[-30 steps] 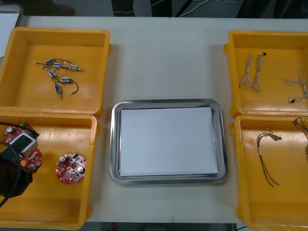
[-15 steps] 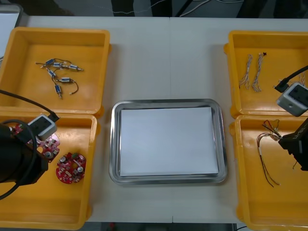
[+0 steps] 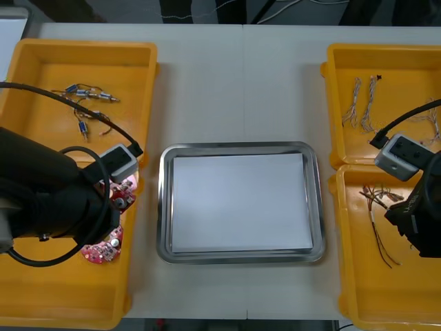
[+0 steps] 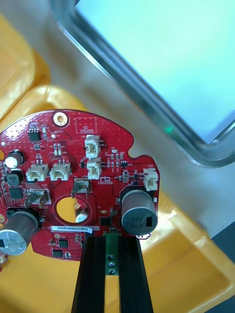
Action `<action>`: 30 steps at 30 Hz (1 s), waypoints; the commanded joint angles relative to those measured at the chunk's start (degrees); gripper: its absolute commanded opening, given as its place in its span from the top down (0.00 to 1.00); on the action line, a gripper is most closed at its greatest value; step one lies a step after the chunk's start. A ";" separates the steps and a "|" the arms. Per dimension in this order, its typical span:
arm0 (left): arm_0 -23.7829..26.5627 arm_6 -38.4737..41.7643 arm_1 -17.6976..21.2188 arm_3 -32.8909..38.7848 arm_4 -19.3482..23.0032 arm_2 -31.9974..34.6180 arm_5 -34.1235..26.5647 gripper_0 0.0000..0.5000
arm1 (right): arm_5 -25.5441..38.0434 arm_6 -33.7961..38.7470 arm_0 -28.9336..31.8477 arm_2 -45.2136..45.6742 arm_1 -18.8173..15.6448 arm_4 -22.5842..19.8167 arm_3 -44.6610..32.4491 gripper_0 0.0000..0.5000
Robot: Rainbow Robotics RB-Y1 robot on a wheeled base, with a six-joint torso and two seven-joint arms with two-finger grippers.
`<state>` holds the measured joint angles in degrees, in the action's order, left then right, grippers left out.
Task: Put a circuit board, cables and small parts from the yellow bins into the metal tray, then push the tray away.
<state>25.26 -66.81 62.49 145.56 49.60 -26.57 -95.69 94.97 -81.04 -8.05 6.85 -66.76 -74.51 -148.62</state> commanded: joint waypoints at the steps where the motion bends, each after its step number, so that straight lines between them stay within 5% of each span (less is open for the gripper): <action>1: 6.65 7.22 -3.78 -0.90 0.32 -4.63 -0.55 1.00 | -0.75 3.44 -5.22 -5.45 -2.85 1.21 -1.38 1.00; 17: 18.87 12.50 -15.73 -11.36 -2.49 -15.44 -1.60 1.00 | -1.10 5.81 -16.20 -18.19 -3.29 4.11 -1.38 1.00; 30: 24.31 23.57 -21.62 -16.89 -5.13 -25.02 0.68 1.00 | 2.41 6.25 -17.79 -20.04 -2.76 5.51 -1.38 1.00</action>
<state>46.51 -49.89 42.42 128.96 45.21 -48.82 -96.54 96.48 -77.77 -24.25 -12.90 -67.95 -69.52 -148.63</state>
